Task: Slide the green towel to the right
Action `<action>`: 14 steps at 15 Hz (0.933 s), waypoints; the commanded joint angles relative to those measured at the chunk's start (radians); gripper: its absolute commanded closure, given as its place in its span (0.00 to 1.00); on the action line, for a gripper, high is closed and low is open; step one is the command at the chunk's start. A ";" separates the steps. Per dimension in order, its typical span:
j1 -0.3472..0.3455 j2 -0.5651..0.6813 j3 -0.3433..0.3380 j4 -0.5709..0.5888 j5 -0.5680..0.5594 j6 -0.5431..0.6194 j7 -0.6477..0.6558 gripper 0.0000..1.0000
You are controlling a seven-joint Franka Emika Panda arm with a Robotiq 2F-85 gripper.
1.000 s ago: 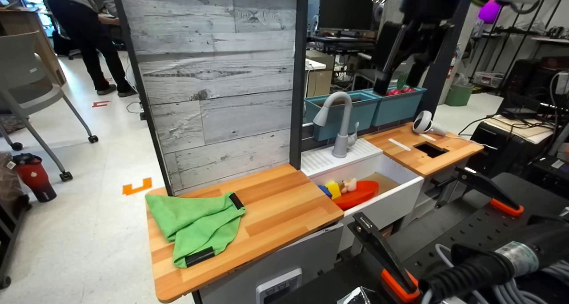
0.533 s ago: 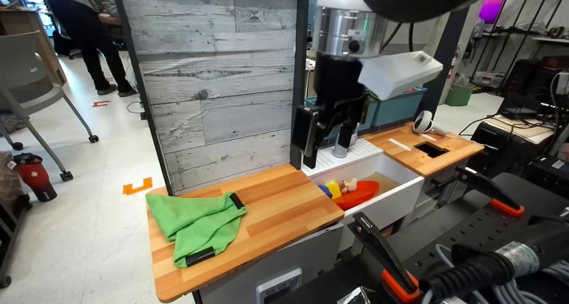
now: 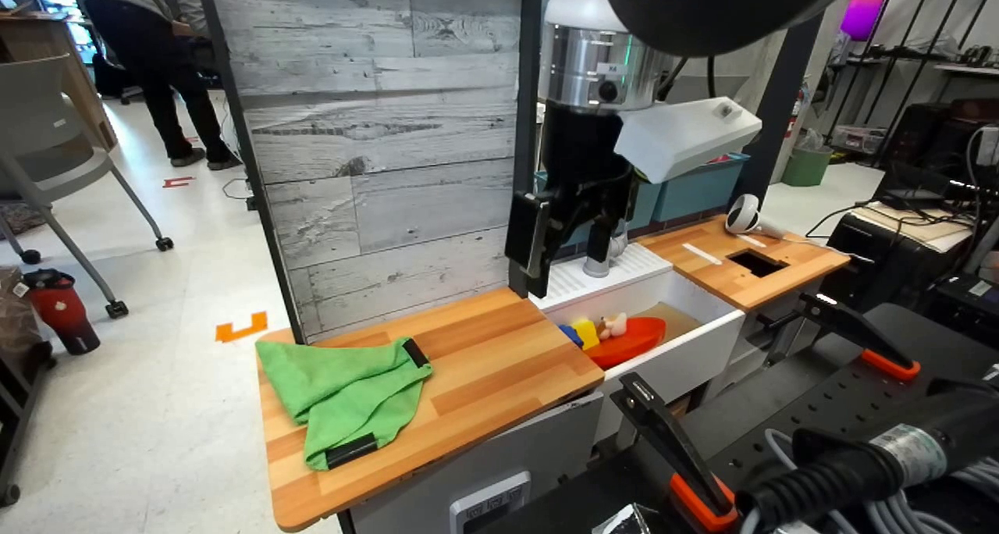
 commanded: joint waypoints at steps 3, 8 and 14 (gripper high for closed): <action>0.026 0.106 0.089 0.085 0.051 0.029 -0.066 0.00; 0.086 0.270 0.149 0.271 0.078 -0.002 -0.093 0.00; 0.138 0.427 0.150 0.498 0.083 -0.019 -0.101 0.00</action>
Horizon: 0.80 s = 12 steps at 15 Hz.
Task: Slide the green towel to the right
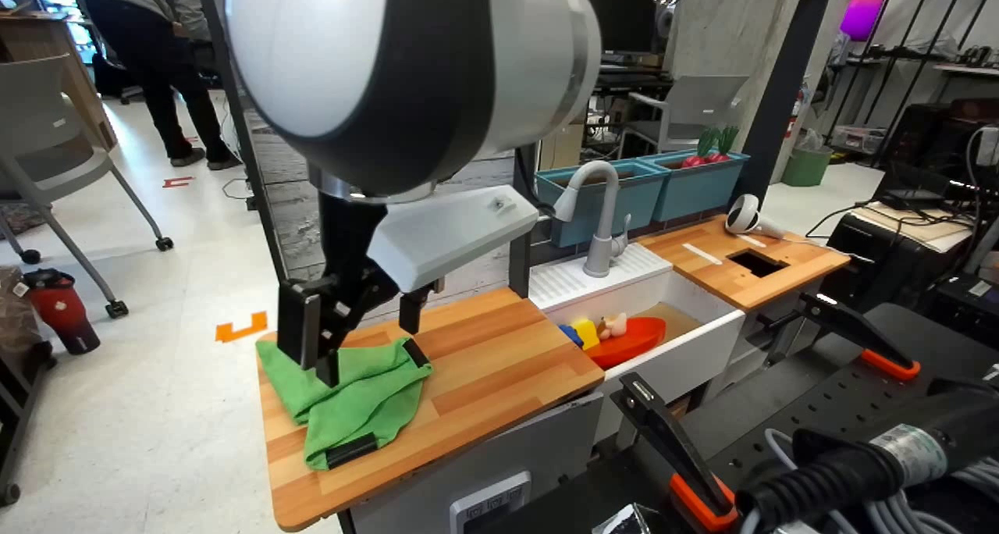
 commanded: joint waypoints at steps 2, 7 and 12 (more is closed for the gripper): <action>0.027 0.140 -0.002 0.199 0.027 -0.021 -0.031 0.00; 0.041 0.275 -0.026 0.360 0.046 -0.012 -0.011 0.00; 0.061 0.393 -0.058 0.501 0.051 -0.056 -0.002 0.00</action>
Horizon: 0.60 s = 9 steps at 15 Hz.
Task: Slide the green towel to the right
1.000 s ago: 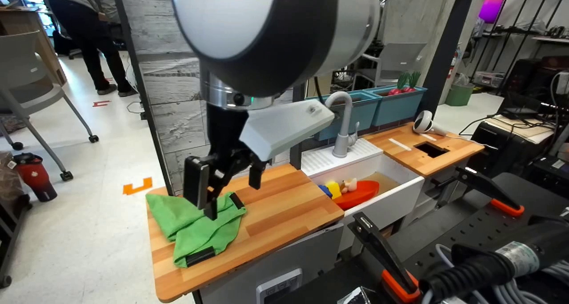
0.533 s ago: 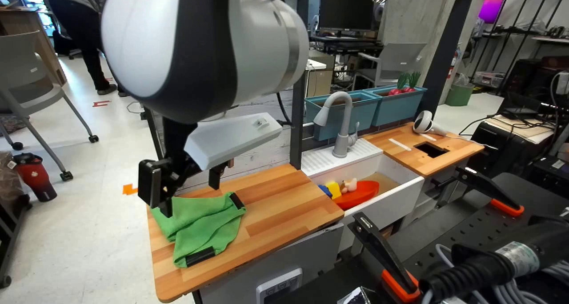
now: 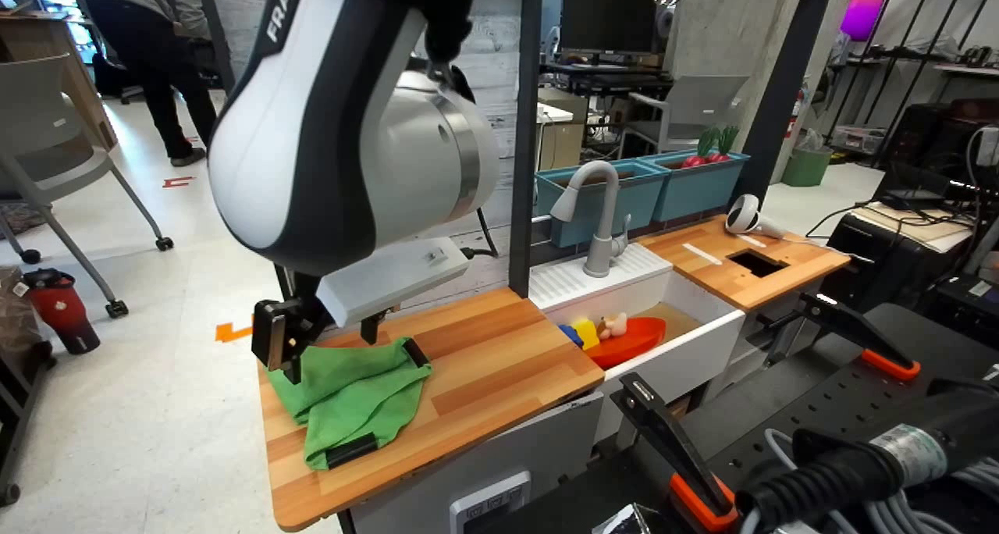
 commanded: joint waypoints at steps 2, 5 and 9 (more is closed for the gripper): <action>0.044 0.113 -0.039 0.151 0.015 -0.080 0.001 0.00; 0.056 0.152 -0.052 0.195 0.010 -0.129 0.006 0.00; 0.049 0.180 -0.059 0.230 0.008 -0.205 -0.003 0.00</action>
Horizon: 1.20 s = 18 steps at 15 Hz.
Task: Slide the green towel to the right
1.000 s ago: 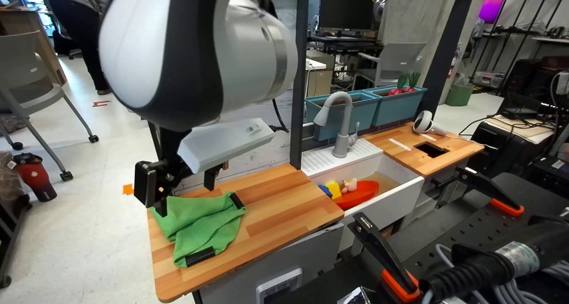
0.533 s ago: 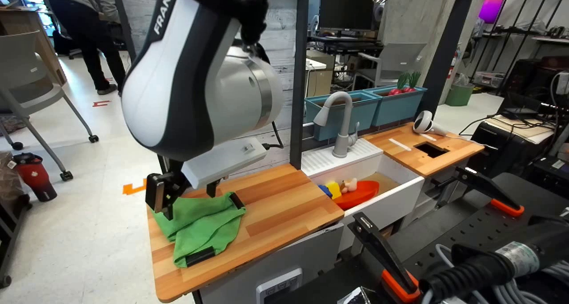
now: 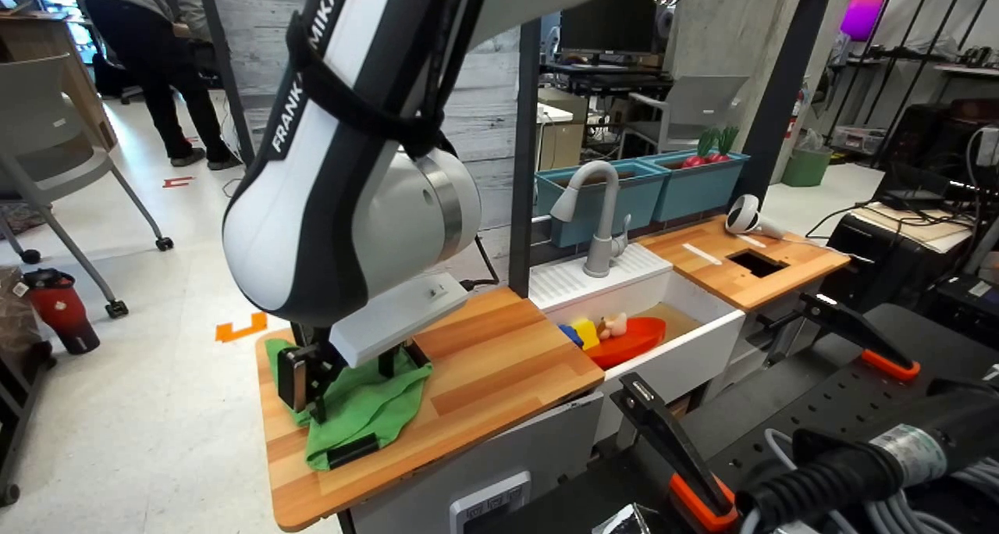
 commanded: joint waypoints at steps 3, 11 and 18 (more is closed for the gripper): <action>-0.008 0.026 -0.020 0.048 0.009 -0.080 -0.008 0.00; -0.093 0.004 -0.017 -0.046 0.019 -0.048 -0.038 0.00; -0.187 -0.044 -0.015 -0.181 0.030 0.008 -0.047 0.00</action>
